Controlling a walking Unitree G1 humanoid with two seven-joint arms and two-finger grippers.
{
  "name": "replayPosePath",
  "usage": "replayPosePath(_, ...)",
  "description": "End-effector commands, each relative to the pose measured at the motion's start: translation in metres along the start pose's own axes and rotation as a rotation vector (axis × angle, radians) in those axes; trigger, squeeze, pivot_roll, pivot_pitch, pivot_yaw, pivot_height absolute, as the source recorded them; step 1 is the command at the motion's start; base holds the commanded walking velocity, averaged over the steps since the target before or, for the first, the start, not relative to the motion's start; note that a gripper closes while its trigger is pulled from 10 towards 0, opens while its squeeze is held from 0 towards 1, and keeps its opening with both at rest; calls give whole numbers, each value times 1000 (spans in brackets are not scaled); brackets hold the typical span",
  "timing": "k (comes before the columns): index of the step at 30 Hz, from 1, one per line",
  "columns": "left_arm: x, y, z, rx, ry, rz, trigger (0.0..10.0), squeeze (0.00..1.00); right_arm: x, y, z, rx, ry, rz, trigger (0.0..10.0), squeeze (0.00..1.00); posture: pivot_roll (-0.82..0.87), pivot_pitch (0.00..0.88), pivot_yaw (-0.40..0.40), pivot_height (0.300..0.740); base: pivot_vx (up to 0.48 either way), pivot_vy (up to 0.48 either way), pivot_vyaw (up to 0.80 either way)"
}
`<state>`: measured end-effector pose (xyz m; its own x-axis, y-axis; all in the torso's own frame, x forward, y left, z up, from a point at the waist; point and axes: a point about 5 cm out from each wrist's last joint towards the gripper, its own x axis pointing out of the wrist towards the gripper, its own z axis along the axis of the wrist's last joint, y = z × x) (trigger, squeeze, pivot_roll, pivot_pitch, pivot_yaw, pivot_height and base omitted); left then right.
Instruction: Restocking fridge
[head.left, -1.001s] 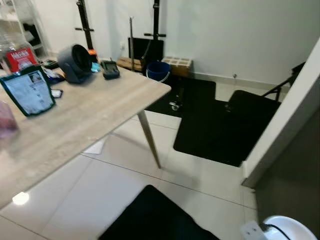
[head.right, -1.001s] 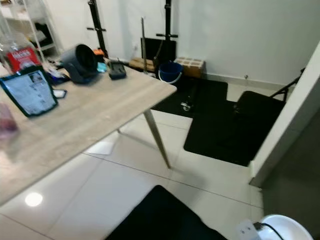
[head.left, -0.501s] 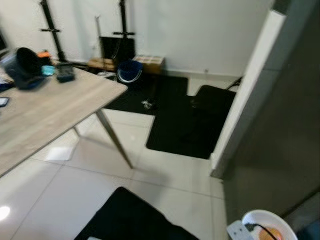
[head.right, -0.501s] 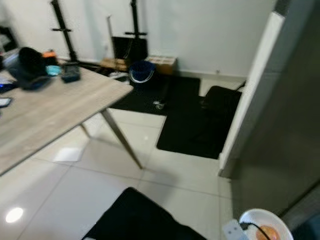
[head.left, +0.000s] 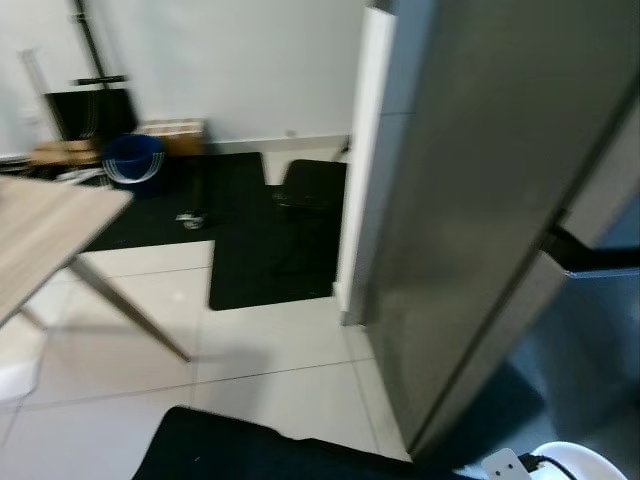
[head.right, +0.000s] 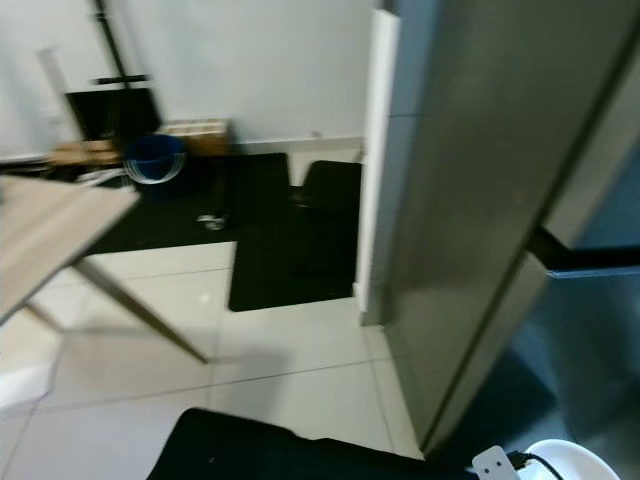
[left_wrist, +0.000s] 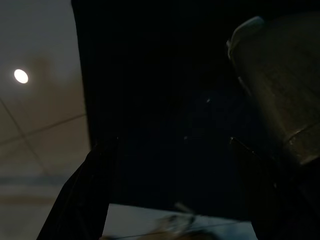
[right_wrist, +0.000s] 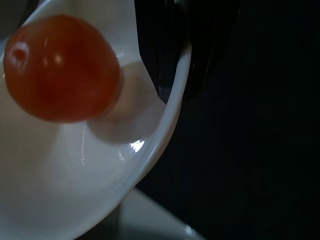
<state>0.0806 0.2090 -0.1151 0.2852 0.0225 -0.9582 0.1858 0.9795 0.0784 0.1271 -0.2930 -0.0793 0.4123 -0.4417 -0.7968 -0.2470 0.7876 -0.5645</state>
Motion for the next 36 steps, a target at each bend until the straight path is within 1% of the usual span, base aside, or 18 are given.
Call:
replayPosePath(1, 2, -20, 8, 6, -33, -73, 10000, 0, 1, -2, 5, 2, -17, -11, 10000, 0, -34, 0, -26, 740, 0, 0, -775)
replayPosePath(10, 2, -20, 8, 9, -32, -71, 10000, 0, 1, -2, 4, -1, -11, -9, 10000, 0, -34, 0, -28, 740, 0, 0, -775)
replayPosePath(19, 2, -16, 10, 19, -45, -53, 10000, 0, 1, -3, 3, -5, -3, -6, 10000, 0, -34, 0, -32, 740, 0, 0, -775)
replayPosePath(36, 2, -17, 10, 17, -47, -53, 10000, 0, 0, -1, 1, 0, 6, 1, 10000, 0, -33, 0, -29, 740, 0, 0, -775)
